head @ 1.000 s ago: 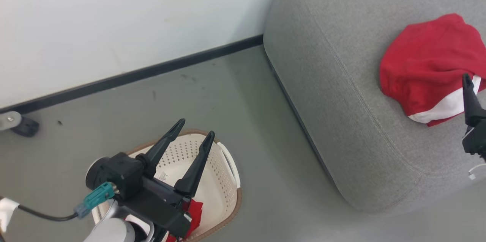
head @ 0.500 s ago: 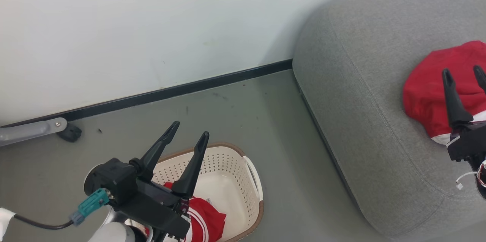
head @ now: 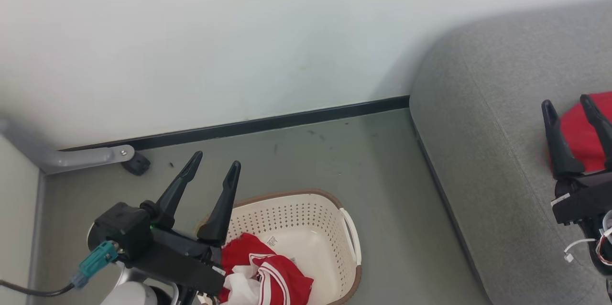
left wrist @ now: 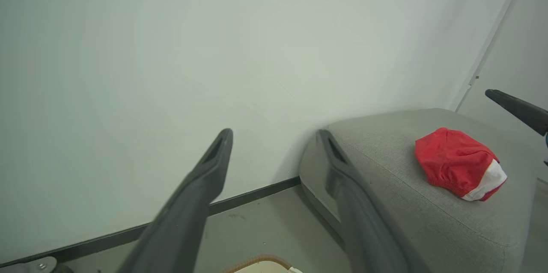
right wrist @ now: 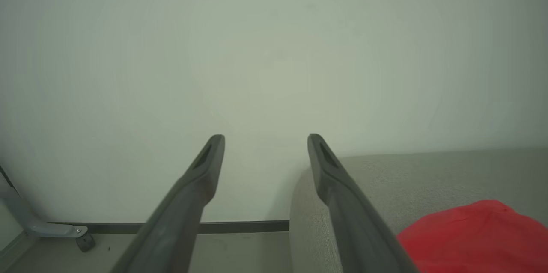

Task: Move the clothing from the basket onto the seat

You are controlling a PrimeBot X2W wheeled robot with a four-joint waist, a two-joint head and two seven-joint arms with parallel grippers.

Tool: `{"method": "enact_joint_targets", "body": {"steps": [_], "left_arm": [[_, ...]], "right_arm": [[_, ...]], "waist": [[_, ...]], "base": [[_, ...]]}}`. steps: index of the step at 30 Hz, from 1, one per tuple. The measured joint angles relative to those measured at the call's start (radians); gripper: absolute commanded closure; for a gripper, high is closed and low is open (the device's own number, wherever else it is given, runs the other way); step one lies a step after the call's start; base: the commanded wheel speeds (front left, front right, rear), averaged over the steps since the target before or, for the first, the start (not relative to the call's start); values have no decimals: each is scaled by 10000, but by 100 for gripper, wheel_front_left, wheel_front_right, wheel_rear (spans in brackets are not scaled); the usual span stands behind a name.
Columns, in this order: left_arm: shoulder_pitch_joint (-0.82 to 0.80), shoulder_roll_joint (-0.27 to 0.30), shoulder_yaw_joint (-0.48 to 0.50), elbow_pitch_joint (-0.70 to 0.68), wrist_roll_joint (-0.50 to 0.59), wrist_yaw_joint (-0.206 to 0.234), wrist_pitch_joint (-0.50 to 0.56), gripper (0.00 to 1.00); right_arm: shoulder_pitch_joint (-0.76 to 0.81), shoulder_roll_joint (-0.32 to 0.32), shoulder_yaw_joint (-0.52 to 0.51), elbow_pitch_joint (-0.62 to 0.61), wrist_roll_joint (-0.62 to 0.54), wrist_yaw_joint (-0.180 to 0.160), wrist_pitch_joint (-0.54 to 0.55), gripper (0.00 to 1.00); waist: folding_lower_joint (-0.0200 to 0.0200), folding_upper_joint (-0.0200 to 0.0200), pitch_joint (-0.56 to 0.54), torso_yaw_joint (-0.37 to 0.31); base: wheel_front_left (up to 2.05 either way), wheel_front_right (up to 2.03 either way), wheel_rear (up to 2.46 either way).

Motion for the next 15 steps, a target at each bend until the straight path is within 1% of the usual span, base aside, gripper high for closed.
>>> {"method": "enact_joint_targets", "body": {"steps": [8, 11, 15], "left_arm": [[428, 4, 205, 205, -86, 238, -96, 0], [602, 13, 278, 255, -96, 261, -109, 0], [892, 88, 468, 320, -123, 349, -196, 0]], "right_arm": [[764, 251, -63, -734, 251, -121, -105, 0], [1093, 387, -98, -986, 359, -161, -192, 0], [1492, 577, -92, -1095, 527, -219, -267, 0]], "waist": [[0, 0, -333, 714], [1, 0, -483, 990], [1, 0, -688, 1337]], "base": [[0, 0, 0], [0, 0, 0], [0, 0, 0]]}}
